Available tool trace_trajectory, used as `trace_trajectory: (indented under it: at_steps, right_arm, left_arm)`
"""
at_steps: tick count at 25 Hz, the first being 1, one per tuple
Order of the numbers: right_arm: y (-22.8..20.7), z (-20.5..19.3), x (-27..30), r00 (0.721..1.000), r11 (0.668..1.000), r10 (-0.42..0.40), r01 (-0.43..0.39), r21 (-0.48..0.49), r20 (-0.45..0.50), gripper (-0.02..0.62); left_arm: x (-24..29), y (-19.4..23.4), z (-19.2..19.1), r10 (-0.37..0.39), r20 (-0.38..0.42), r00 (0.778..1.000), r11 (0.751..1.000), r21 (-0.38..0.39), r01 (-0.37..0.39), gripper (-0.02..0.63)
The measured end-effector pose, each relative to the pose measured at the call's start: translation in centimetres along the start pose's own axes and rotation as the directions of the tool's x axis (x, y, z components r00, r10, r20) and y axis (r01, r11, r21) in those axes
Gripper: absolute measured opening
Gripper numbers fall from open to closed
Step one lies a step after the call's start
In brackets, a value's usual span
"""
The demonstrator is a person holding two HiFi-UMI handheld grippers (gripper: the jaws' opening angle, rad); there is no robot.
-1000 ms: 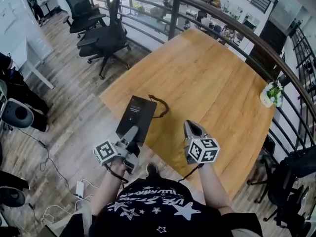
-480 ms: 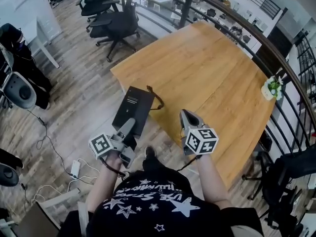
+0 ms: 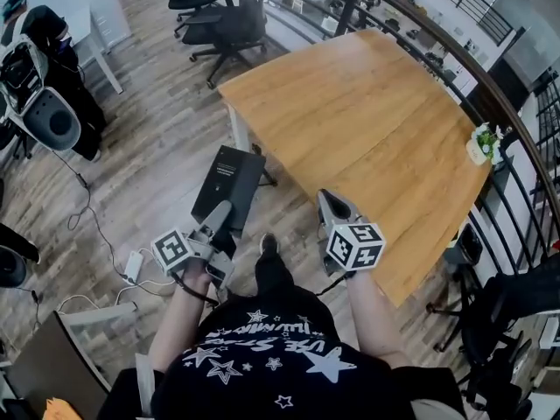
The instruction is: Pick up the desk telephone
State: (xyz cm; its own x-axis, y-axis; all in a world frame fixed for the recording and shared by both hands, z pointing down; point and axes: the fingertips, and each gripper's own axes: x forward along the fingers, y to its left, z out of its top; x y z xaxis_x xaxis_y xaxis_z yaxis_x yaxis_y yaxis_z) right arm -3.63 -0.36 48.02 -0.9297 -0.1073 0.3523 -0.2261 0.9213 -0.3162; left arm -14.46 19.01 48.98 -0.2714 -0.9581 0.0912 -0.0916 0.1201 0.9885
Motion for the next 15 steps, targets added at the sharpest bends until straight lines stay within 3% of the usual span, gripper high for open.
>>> trace_trajectory:
  at_steps: [6, 10, 15]
  right_arm:
    - [2.6, -2.8, -5.2, 1.0, 1.0, 0.02, -0.019, -0.023, 0.013, 0.002]
    - [4.0, -2.5, -7.6, 1.0, 1.0, 0.026, -0.026, -0.012, 0.002, 0.001]
    - [6.5, -6.1, -9.9, 1.0, 0.999, 0.016, -0.016, -0.03, -0.018, 0.002]
  left_arm:
    - [-5.8, -0.1, -3.9, -0.016, 0.03, 0.999, 1.0, 0.011, 0.016, 0.198]
    - [-7.5, -1.9, -5.1, -0.007, 0.028, 1.0, 1.0, 0.0, 0.007, 0.198]
    - [-11.5, 0.2, -6.0, -0.01, 0.012, 1.0, 1.0, -0.004, 0.01, 0.198]
